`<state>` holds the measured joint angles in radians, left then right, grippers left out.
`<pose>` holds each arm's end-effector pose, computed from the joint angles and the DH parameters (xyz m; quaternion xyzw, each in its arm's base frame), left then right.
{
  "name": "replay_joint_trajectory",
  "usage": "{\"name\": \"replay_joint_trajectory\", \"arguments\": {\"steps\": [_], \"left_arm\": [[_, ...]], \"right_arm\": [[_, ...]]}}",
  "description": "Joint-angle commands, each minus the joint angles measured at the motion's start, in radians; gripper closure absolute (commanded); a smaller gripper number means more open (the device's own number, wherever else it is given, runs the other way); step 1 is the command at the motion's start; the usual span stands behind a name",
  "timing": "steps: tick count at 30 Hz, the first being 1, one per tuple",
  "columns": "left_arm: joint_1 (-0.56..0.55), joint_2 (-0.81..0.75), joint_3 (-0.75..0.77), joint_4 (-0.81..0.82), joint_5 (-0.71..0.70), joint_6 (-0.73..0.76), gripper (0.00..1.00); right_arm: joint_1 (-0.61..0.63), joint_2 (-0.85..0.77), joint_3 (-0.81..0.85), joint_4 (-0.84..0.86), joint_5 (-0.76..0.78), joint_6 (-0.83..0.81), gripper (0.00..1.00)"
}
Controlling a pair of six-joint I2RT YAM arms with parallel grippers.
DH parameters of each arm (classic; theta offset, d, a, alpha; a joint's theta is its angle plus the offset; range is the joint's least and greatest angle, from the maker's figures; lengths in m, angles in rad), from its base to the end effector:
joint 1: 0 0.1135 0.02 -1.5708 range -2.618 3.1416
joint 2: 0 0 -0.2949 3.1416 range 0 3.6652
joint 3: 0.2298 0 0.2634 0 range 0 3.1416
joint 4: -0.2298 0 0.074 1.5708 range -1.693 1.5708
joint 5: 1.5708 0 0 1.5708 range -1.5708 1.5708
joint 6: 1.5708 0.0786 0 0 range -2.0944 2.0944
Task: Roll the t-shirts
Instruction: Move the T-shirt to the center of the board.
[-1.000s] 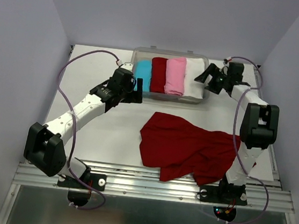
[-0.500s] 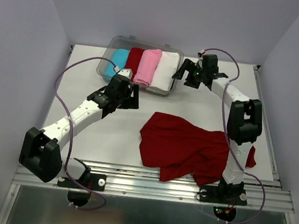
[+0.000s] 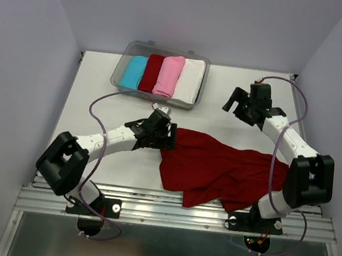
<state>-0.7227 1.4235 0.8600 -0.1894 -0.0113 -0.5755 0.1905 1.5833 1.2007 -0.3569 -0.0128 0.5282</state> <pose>0.2533 -0.2222 0.2146 0.0652 0.9152 -0.2362 0.3199 0.3894 0.0761 0.2655 0.1512 0.9023 0.1475 0.3759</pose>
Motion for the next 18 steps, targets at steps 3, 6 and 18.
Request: {"name": "replay_joint_trajectory", "arguments": {"steps": [3, 6, 18], "left_arm": [[-0.043, 0.144, 0.022, 0.067, -0.059, -0.089, 0.18], [-0.061, 0.192, 0.034, 0.077, -0.085, -0.096, 0.23], [0.080, 0.123, 0.180, -0.012, -0.167, -0.041, 1.00]], "right_arm": [[0.000, -0.199, -0.179, -0.060, 0.079, 0.033, 0.00], [0.000, -0.296, -0.234, -0.083, 0.048, 0.059, 0.00], [0.000, -0.445, -0.387, -0.200, 0.040, 0.125, 0.00]]}}
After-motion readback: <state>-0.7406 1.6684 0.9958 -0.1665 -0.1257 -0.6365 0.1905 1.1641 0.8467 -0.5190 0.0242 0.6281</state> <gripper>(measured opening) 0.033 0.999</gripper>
